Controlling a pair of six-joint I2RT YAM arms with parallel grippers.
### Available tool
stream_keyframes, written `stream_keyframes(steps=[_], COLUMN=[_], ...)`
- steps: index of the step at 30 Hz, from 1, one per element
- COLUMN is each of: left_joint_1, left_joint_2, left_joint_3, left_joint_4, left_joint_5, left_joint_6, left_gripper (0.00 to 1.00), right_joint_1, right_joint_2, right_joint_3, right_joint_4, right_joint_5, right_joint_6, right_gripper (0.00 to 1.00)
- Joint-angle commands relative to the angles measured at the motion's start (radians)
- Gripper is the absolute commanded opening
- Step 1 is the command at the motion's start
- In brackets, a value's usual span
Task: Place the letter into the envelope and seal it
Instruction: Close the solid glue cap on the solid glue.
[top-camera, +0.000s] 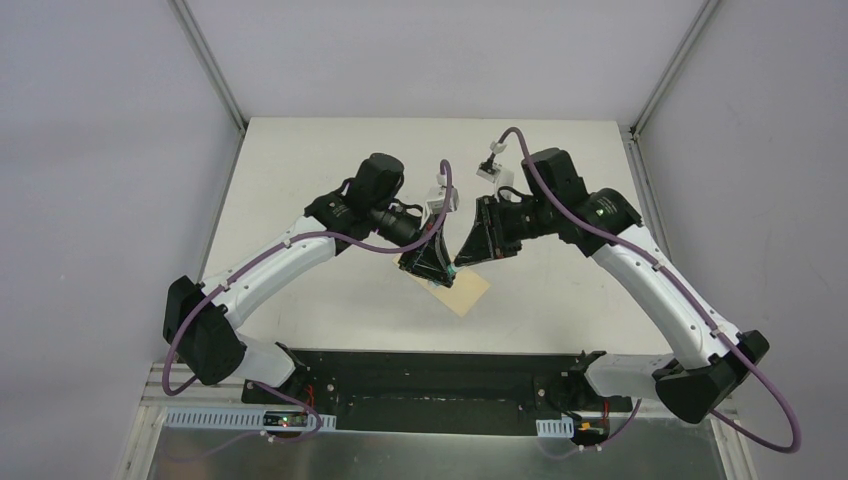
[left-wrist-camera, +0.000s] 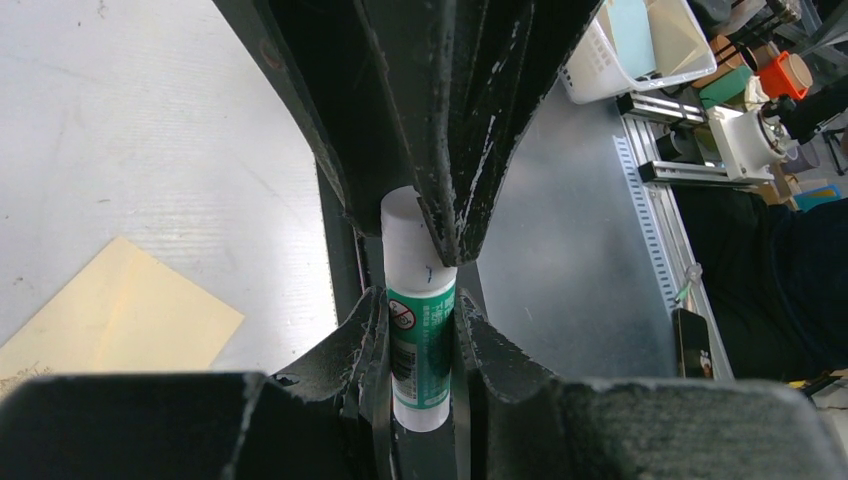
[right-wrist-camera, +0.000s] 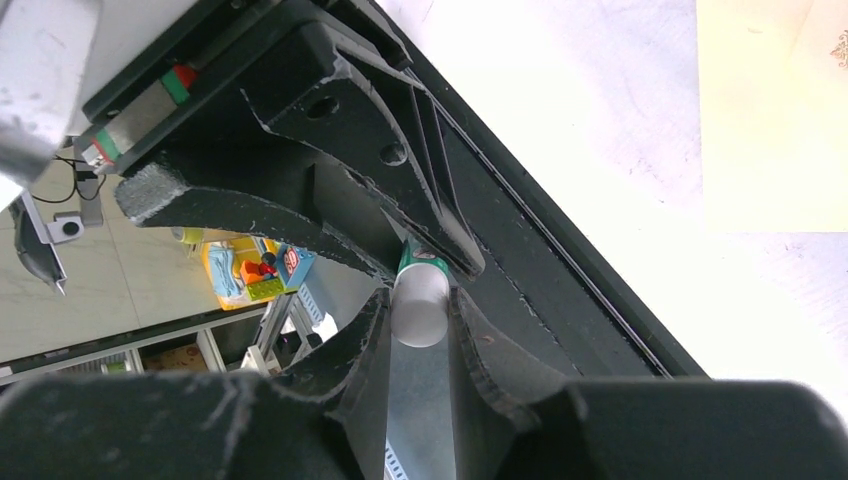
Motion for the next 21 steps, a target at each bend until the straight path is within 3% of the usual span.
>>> stream_keyframes(steps=[1, 21], left_joint_1=[-0.013, -0.012], left_joint_2=[-0.018, -0.043], left_joint_3=[0.044, -0.020], left_joint_4=[0.127, 0.278], left_joint_5=[0.028, -0.028], left_joint_6=[-0.033, -0.123], left_gripper=[0.00, 0.00], right_joint_1=[0.037, 0.065], right_joint_2=[0.023, 0.019], right_joint_3=[0.029, -0.019], right_joint_4=[-0.038, 0.025], right_joint_5=[0.035, 0.063], right_joint_6=[-0.025, 0.021], right_gripper=[0.12, 0.16])
